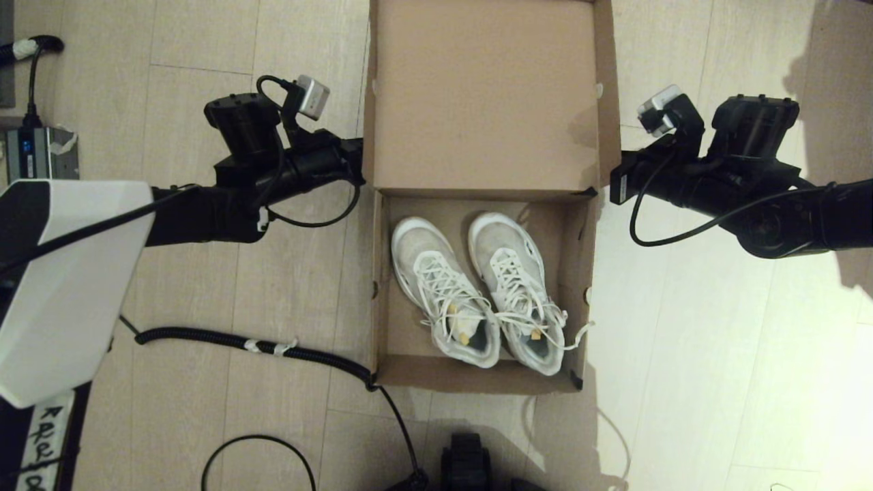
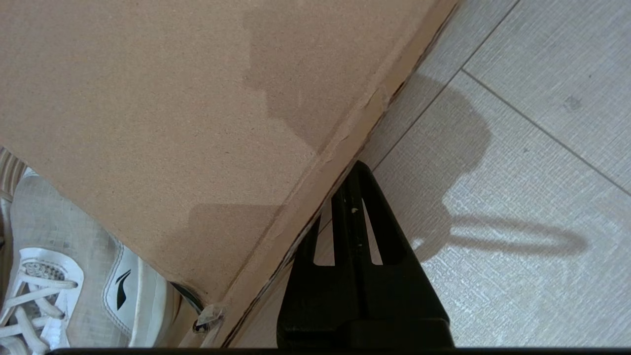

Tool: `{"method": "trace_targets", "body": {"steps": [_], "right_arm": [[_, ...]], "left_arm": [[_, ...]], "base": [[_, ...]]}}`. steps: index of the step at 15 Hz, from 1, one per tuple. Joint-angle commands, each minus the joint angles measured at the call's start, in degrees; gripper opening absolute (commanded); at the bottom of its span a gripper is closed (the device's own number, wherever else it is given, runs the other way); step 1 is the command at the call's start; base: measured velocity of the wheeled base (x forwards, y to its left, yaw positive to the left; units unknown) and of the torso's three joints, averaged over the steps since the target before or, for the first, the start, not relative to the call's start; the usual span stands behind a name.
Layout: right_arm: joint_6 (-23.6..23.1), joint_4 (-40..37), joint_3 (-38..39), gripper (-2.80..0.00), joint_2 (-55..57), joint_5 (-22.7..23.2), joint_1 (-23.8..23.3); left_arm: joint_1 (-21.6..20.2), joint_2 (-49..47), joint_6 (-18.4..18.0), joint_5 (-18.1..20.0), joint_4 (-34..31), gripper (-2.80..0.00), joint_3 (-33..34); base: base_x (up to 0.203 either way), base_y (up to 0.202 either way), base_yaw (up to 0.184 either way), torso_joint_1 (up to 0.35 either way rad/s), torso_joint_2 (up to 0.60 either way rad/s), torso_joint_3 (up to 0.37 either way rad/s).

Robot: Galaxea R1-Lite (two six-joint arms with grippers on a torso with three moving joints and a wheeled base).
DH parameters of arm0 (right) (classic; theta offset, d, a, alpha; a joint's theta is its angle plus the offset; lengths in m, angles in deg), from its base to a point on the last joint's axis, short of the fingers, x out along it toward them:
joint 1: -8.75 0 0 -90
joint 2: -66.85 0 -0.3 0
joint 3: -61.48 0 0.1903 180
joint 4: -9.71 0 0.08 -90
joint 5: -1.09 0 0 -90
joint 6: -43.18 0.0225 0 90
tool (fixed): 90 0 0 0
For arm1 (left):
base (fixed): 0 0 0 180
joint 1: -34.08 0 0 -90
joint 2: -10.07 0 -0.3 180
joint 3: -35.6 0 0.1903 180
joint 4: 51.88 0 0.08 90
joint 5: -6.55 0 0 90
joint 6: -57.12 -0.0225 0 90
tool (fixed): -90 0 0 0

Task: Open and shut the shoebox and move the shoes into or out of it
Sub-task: Close the shoe box

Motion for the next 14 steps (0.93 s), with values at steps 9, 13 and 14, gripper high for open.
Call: {"method": "trace_targets", "body": {"steps": [9, 13, 14], "right_arm": [[0.0, 0.2, -1.2, -2.8, -1.3, 0.1, -0.1], [10.7, -0.3, -1.3, -2.8, -1.9, 0.2, -0.1], [12.1, -0.4, -1.0, -2.8, -1.9, 0.5, -0.3]], "left_arm": [[-0.4, 0.1, 0.0, 0.2, 0.3, -2.8, -0.1], [-0.4, 0.1, 0.1, 0.4, 0.3, -2.8, 0.0], [-0.6, 0.1, 0.2, 0.4, 0.2, -2.8, 0.0]], "base": [[0.0, 0.0, 0.0, 0.0, 0.0, 0.0], [0.0, 0.0, 0.0, 0.0, 0.0, 0.0], [0.0, 0.0, 0.0, 0.0, 0.0, 0.0]]}}
